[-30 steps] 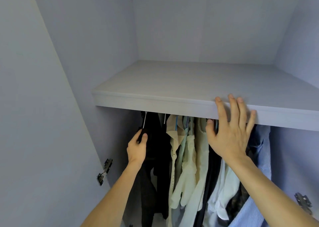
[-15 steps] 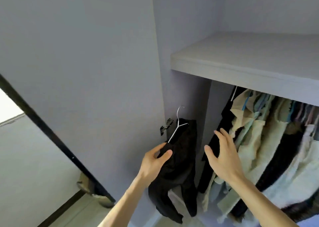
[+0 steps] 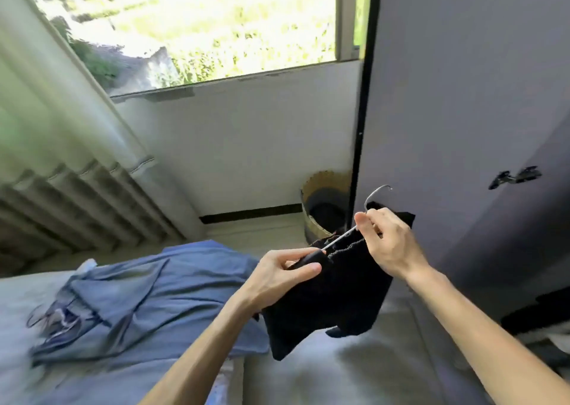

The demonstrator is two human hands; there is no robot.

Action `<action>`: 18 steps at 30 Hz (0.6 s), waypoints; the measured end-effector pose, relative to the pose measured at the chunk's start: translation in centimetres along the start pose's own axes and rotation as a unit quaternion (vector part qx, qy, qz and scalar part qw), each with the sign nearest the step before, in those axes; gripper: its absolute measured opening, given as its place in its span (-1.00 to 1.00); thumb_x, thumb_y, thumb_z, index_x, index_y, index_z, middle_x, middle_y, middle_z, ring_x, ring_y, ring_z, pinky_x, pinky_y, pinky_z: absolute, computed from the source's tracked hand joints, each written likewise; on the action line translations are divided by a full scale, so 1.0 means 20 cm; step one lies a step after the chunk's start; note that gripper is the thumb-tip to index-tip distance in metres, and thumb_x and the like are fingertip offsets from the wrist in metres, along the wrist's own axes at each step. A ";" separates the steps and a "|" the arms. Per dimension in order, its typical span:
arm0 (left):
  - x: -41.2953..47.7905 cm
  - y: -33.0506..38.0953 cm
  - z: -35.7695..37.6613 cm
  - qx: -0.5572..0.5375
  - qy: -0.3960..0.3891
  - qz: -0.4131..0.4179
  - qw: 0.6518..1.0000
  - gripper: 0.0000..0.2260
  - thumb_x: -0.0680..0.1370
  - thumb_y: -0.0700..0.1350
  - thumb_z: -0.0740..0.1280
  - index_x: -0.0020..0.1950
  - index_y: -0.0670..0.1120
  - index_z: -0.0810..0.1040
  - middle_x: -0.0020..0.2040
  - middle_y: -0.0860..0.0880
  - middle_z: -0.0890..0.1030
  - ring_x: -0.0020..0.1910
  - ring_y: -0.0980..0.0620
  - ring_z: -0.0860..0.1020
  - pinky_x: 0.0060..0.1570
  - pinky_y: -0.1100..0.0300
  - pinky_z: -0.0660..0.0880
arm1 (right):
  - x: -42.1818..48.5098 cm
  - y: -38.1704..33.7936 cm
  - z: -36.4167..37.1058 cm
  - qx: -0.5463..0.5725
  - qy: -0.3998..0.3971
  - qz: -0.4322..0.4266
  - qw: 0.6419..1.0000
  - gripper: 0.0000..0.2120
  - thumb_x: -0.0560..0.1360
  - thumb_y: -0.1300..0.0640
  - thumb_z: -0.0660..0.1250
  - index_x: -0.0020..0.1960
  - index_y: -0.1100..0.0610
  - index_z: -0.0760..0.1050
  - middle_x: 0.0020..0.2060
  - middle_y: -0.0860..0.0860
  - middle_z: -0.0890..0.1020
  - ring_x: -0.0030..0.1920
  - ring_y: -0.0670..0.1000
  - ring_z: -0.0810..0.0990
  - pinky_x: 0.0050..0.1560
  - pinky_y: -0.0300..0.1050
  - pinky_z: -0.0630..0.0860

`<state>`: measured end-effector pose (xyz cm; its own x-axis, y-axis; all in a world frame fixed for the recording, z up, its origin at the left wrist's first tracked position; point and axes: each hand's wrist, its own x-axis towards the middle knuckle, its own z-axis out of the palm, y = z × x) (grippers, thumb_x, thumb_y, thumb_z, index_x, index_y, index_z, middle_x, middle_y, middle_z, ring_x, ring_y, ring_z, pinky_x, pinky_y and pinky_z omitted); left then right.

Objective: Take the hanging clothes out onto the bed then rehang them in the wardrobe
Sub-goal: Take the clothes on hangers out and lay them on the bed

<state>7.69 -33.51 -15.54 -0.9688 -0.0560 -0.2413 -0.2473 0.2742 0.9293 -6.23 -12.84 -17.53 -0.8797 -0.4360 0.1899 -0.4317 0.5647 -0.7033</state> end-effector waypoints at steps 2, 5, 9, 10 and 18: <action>-0.17 -0.07 -0.11 -0.014 0.028 -0.015 0.999 -0.76 0.60 -0.04 0.40 0.26 0.08 0.65 0.10 -0.12 0.69 0.16 -0.16 0.64 0.23 -0.11 0.55 | 0.01 -0.15 0.15 -0.012 -0.008 -0.031 0.999 -0.64 0.56 -0.38 -0.03 -0.31 -0.28 0.31 -0.30 -0.13 0.45 -0.16 -0.01 0.48 -0.10 0.00 0.45; -0.42 -0.19 -0.25 -0.006 0.069 -0.062 0.996 -0.76 0.59 0.04 0.39 0.25 0.09 0.64 0.06 -0.13 0.68 0.08 -0.07 0.66 0.16 -0.05 0.55 | -0.04 -0.36 0.39 0.008 -0.021 -0.084 0.996 -0.62 0.58 -0.34 0.01 -0.36 -0.24 0.25 -0.36 -0.13 0.38 -0.20 0.03 0.43 -0.15 -0.04 0.35; -0.75 -0.33 -0.43 0.026 0.106 -0.116 0.987 -0.80 0.59 0.11 0.36 0.19 0.18 0.66 0.02 0.10 0.62 -0.07 0.28 0.56 0.02 0.32 0.43 | -0.13 -0.59 0.70 0.032 -0.068 -0.134 0.988 -0.61 0.56 -0.36 0.03 -0.29 -0.16 0.31 -0.30 -0.17 0.41 -0.18 0.02 0.39 -0.11 -0.09 0.29; -0.81 -0.36 -0.48 0.054 0.127 -0.122 0.983 -0.82 0.58 0.13 0.36 0.16 0.22 0.66 0.04 0.11 0.58 -0.04 0.30 0.53 0.04 0.35 0.41 | -0.15 -0.64 0.77 0.034 -0.084 -0.149 0.985 -0.59 0.55 -0.37 0.03 -0.26 -0.13 0.37 -0.28 -0.16 0.42 -0.18 0.02 0.39 -0.11 -0.10 0.30; -0.92 -0.43 -0.64 0.066 0.288 -0.079 0.952 -0.73 0.60 -0.03 0.34 0.30 0.12 0.54 0.04 0.15 0.63 -0.06 0.27 0.58 0.03 0.38 0.49 | -0.21 -1.03 1.11 0.062 -0.144 -0.184 0.970 -0.59 0.46 -0.35 0.25 0.04 -0.03 0.46 -0.21 -0.18 0.52 -0.12 -0.18 0.42 -0.17 -0.34 0.32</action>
<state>27.42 -47.04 -15.52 -0.7753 -0.6143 -0.1470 -0.4241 0.3338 0.8418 10.80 -38.28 -19.07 -0.5700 -0.7806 0.2565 -0.6634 0.2530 -0.7042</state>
